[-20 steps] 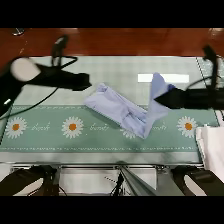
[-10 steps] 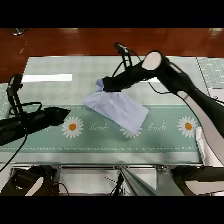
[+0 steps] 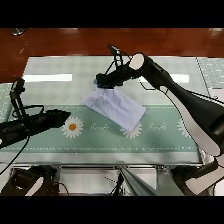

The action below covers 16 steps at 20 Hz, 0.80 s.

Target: Fold the shirts.

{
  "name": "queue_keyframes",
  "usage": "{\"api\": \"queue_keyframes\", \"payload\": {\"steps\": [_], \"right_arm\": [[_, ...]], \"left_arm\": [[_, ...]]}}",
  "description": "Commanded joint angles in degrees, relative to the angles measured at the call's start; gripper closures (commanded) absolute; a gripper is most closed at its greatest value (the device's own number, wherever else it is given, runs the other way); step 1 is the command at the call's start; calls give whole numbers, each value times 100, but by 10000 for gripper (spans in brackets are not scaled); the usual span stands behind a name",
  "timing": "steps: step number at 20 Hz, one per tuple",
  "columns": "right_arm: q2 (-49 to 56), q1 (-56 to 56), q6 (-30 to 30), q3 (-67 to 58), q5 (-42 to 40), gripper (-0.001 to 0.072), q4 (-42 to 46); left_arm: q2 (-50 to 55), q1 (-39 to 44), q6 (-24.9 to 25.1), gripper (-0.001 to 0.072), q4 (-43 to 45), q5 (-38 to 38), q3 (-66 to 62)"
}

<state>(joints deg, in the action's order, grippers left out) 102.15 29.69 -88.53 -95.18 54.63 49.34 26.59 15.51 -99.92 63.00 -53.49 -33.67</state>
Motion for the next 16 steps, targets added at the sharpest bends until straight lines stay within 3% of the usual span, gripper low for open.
{"api": "queue_keyframes", "payload": {"steps": [1,2,7,10,13,16], "right_arm": [[85,-17,-192,-35,-101,402,-94],[83,-17,-166,-35,127,94,-109],[-354,-763,79,-33,2312,90,133],[-1373,-1637,59,153,3176,93,1652],[-3003,-2400,-358,1840,2374,93,2846],[-4826,-2747,-1626,4686,518,94,2444]], "left_arm": [[103,-2,-7,691,0,13,11],[138,-2,-4,690,0,37,11],[289,-26,83,690,57,236,9],[297,-24,79,690,48,227,9],[299,-20,81,691,46,205,11],[304,-11,81,690,42,201,11]]}}
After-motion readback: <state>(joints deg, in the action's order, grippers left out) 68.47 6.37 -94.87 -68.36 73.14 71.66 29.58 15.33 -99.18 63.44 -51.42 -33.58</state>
